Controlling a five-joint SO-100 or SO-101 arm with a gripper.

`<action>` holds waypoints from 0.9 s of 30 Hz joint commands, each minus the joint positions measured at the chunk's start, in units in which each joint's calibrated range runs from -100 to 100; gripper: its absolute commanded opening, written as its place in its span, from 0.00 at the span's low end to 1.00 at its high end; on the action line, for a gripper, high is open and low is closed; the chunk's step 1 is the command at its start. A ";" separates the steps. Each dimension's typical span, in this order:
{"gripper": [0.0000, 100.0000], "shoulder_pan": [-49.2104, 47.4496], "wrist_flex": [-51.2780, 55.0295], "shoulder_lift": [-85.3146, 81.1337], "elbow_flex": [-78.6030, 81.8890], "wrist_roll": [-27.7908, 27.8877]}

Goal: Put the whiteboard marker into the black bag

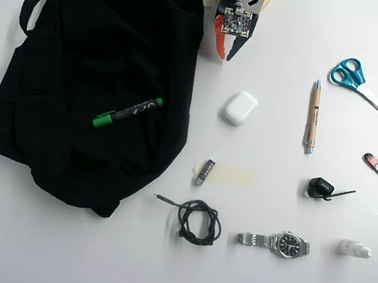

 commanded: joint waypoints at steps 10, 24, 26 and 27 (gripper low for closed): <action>0.02 -0.22 0.04 -0.42 1.16 0.23; 0.02 -0.22 0.13 -0.67 1.07 0.59; 0.02 -0.22 0.13 -0.67 1.07 0.59; 0.02 -0.22 0.13 -0.67 1.07 0.59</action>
